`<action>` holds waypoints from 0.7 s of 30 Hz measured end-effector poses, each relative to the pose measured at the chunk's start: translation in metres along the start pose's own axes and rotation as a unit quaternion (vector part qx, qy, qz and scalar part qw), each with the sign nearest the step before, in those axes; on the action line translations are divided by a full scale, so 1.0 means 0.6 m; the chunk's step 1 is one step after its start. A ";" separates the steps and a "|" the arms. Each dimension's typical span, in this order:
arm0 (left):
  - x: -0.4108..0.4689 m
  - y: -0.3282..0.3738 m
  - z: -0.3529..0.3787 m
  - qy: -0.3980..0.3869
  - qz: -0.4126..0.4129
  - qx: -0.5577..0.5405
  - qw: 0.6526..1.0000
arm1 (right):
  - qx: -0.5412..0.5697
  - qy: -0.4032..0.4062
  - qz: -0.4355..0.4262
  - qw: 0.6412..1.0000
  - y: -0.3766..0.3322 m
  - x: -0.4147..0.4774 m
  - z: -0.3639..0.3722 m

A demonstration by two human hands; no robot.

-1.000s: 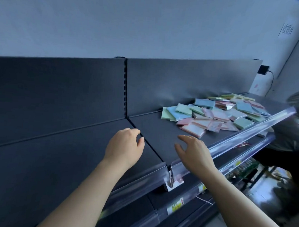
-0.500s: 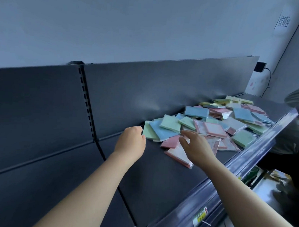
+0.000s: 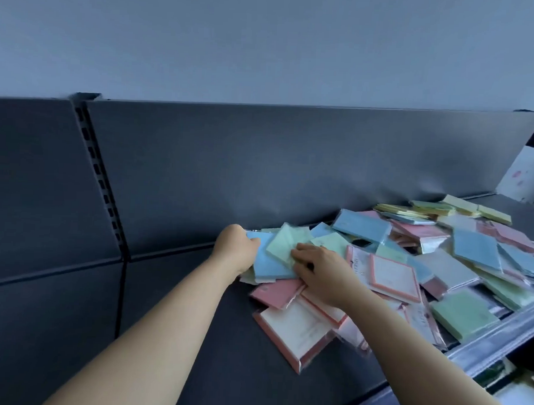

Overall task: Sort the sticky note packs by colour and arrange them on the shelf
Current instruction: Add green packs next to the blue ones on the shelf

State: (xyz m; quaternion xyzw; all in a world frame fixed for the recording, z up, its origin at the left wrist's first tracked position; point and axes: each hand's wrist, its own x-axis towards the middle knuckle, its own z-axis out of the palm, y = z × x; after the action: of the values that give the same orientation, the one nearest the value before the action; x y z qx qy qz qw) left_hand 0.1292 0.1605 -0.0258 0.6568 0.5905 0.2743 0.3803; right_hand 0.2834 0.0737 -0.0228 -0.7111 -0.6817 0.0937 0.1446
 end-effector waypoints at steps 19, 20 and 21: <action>-0.081 -0.002 -0.014 0.062 -0.012 -0.335 0.940 | 0.387 0.057 0.019 0.920 0.002 0.026 -0.001; -0.090 -0.003 -0.019 0.066 -0.017 -0.348 0.935 | 0.411 0.044 0.021 0.910 -0.009 0.027 0.000; -0.100 -0.004 -0.025 0.068 -0.024 -0.356 0.932 | 0.430 0.040 0.023 0.902 -0.019 0.030 0.003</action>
State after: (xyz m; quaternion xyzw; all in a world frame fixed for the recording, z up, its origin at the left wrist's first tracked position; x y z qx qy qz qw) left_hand 0.1064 0.1041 -0.0136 0.4438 0.4942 0.5009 0.5549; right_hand 0.2733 0.0919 -0.0195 -0.5986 -0.5518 0.3529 0.4611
